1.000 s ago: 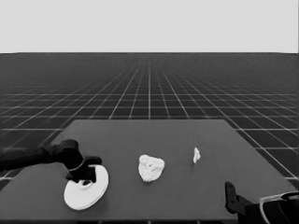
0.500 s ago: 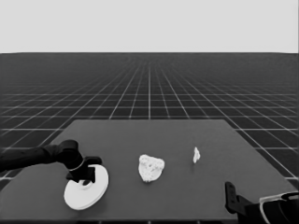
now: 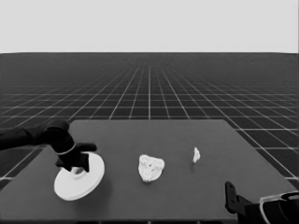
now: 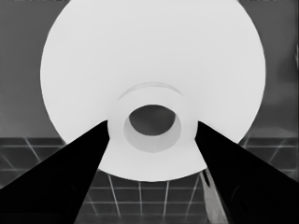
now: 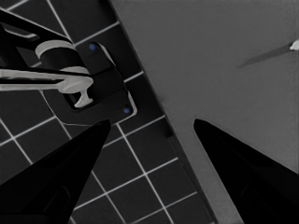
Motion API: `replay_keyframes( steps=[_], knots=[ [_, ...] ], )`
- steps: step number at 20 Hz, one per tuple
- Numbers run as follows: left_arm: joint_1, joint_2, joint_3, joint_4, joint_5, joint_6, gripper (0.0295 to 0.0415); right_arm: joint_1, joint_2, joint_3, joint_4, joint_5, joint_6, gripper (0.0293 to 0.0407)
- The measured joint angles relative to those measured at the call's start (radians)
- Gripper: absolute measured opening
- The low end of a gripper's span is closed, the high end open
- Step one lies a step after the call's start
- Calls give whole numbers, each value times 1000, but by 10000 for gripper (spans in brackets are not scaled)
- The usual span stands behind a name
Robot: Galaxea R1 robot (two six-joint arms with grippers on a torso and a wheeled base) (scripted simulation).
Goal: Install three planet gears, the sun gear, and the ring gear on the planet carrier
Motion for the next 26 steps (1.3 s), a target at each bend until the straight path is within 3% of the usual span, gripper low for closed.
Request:
replay_keyframes(
  steps=[2,3,4,5,7,12,16,26],
  knots=[
    [-2,0,0,-2,1,0,348,0,0,0,0,0,0,385],
    [0,202,-74,19,45,-306,348,0,0,0,0,0,0,385],
    [1,515,-199,20,61,-413,348,0,0,0,0,0,0,385],
    [4,706,-365,18,55,-384,348,0,0,0,0,0,0,385],
    [6,874,-590,16,40,-291,348,0,0,0,0,0,0,385],
    [8,956,-735,14,31,-222,348,0,0,0,0,0,0,385],
    [94,973,-791,95,5,-188,348,0,0,0,0,0,0,385],
    [112,975,-799,104,0,-159,348,0,0,0,0,0,0,385]
  ],
)
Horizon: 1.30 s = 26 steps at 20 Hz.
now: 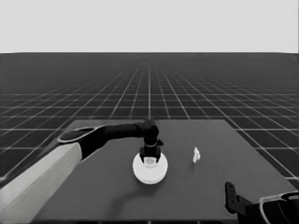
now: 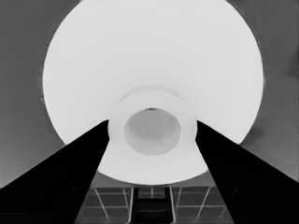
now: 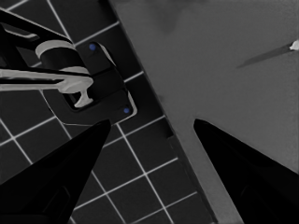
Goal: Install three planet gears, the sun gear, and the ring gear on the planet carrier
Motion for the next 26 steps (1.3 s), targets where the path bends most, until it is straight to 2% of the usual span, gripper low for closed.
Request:
replay_keyframes(
  steps=[26],
  knots=[
    [4,-1,-1,0,0,225,348,0,0,0,0,0,0,385]
  ],
)
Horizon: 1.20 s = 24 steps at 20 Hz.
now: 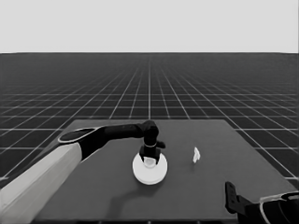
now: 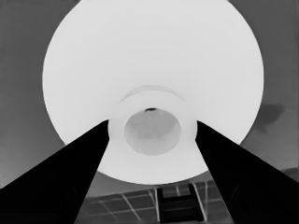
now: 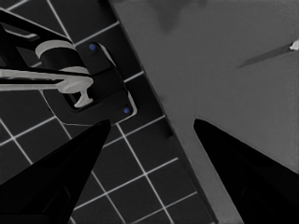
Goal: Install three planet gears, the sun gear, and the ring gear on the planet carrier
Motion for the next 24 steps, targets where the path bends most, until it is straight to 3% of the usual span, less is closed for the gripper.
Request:
replay_keyframes(
  steps=[24],
  knots=[
    [0,0,0,0,0,209,348,0,0,0,0,0,0,385]
  ],
)
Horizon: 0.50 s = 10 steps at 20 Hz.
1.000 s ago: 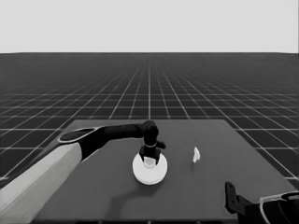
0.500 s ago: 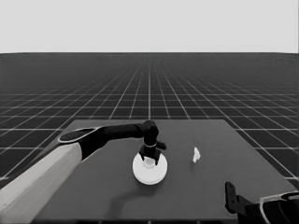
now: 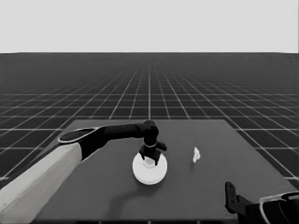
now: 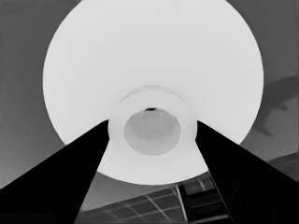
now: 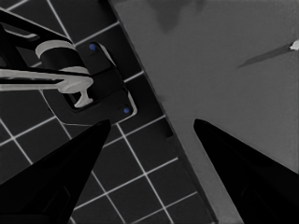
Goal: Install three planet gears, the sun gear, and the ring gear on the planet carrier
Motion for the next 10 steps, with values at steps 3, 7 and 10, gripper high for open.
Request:
replay_keyframes(
  steps=[3,7,10],
  knots=[
    [0,0,0,0,0,26,348,0,0,0,0,0,0,385],
    [0,0,0,0,0,58,373,0,0,0,0,0,0,385],
    [-1,0,0,0,0,63,384,0,0,0,0,0,0,385]
  ],
)
